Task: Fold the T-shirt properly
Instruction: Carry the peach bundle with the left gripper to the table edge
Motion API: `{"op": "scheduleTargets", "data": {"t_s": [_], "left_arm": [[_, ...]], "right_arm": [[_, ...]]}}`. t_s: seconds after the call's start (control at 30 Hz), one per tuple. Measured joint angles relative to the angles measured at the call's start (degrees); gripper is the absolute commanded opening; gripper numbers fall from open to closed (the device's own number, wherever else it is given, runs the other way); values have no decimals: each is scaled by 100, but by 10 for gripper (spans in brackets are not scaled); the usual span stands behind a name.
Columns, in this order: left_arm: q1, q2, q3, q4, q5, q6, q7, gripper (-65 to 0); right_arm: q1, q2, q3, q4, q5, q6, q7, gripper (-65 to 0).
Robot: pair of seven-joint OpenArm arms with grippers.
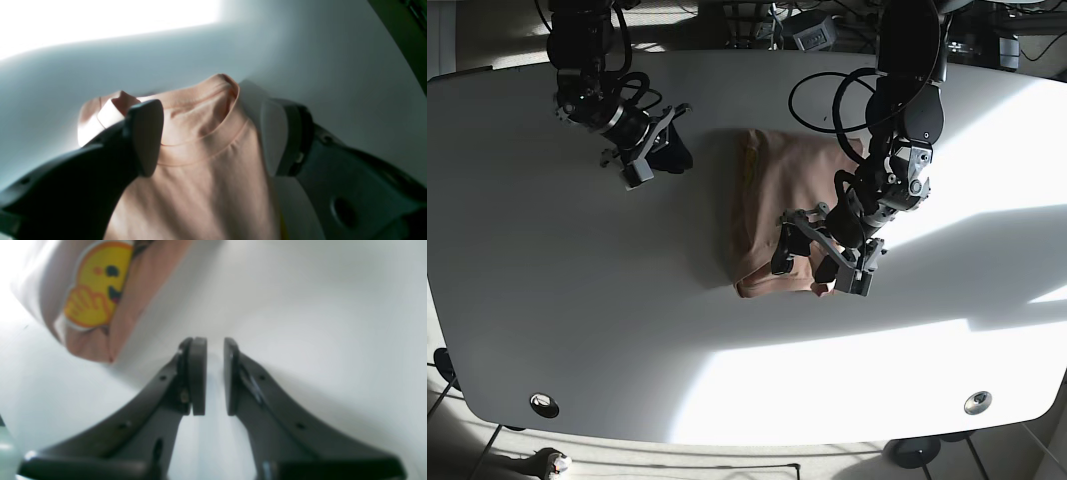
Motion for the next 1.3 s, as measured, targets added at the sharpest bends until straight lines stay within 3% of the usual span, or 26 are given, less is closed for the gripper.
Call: {"op": "scheduleTargets", "data": {"t_s": [0.1,0.2,0.23,0.43,0.53,0.6,0.63,0.77,0.83,0.93,1.07,1.17,1.3], "left_arm": [[190,-15,841,-42,682,931,-459,-174],[111,20,1832,-402,1493,1996,-1150,-174],[175,17,2081,-579,1580,2284,-1357,-172],[341,-109,2192,-1652,1792,2326,-2358,-172],[533,-463,2026,-1681,1626,1886,-2588,-172],[828,-861,1198,-1591,964,1014,-2684,-178],[938,-1021,824,-1589,789,785,-2677,-178],[1403,-1674,-446,-1657,643,-17,-2413,-178],[1620,-1851,-1209,-1897,529,-835,-2474,-178],[1589,-2243,-1880,-2656,350,-1633,-2634,-178],[1250,-3143,-2352,-4179,280,-1941,-2658,-179],[671,-3742,-2297,-5370,289,-2330,-2398,-179],[341,-4205,-2179,-6118,535,-2839,-2559,-179]], "right_arm": [[-7,4,442,17,-37,-61,-42,-564],[-4,26,490,24,-39,-72,-42,-564],[-4,2,481,24,-37,-24,-42,-564],[28,17,483,24,-37,-28,-46,-564],[90,26,485,24,-42,-33,-197,-564],[90,24,461,26,-39,-28,-199,-564],[111,22,463,24,-42,-31,-243,-564],[247,9,457,22,-37,-33,-188,-564],[212,4,452,22,-39,-31,-199,-564],[214,4,448,24,-42,-33,-240,-564],[210,-7,448,26,-42,-31,-238,-564],[186,-9,455,59,-44,-31,-245,-564],[74,-7,457,404,-42,-31,-245,-564]]}}
